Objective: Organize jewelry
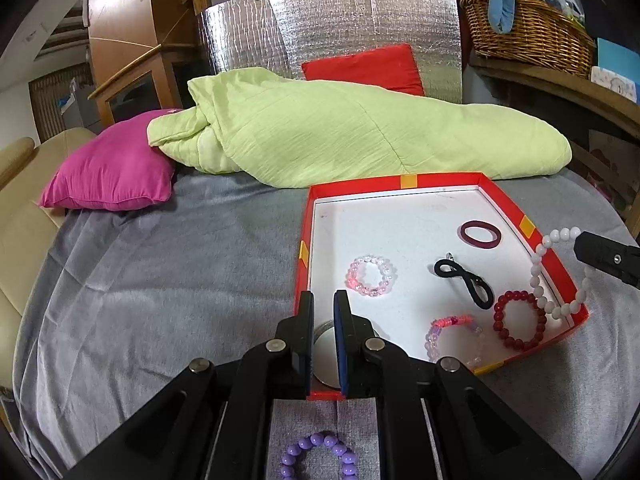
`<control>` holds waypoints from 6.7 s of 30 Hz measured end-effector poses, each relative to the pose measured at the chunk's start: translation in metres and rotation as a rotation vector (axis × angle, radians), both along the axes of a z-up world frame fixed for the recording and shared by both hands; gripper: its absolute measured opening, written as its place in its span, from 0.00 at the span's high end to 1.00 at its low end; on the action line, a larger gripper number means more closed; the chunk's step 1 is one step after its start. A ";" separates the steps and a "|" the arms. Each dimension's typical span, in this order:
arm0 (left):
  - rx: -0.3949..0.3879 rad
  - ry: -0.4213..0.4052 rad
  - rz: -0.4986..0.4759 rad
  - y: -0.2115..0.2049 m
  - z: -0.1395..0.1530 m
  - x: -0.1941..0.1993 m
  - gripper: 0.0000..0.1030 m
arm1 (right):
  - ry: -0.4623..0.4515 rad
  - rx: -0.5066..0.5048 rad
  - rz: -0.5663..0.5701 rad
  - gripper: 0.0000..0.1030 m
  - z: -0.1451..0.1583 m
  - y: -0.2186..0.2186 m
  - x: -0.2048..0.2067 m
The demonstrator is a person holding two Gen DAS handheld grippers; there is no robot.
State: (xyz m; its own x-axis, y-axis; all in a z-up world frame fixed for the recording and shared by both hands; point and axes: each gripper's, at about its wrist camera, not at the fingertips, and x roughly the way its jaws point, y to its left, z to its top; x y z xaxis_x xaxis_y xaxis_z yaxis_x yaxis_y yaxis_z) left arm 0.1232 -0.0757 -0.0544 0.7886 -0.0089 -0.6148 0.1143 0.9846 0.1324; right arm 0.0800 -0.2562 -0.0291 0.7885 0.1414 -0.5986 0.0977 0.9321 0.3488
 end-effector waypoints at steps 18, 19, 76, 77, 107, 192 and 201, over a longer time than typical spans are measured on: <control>-0.133 0.080 -0.122 -0.011 -0.014 0.022 0.90 | 0.026 0.086 -0.026 0.90 -0.018 -0.018 0.044; -0.146 0.086 -0.126 -0.011 -0.014 0.023 0.90 | 0.026 0.088 -0.026 0.90 -0.018 -0.018 0.046; -0.091 0.110 -0.071 -0.036 -0.030 0.045 0.47 | 0.110 0.087 -0.097 0.87 -0.050 -0.036 0.073; -0.086 0.109 -0.067 -0.036 -0.030 0.044 0.44 | 0.111 0.088 -0.101 0.87 -0.050 -0.036 0.073; 0.019 -0.061 -0.022 0.017 0.024 -0.042 0.18 | 0.096 -0.318 0.002 0.49 -0.002 0.021 -0.040; 0.010 -0.070 0.030 0.046 0.031 -0.085 0.16 | 0.015 -0.307 -0.042 0.43 0.000 0.039 -0.077; 0.012 -0.066 0.033 0.046 0.031 -0.085 0.16 | 0.007 -0.317 -0.039 0.43 0.001 0.039 -0.078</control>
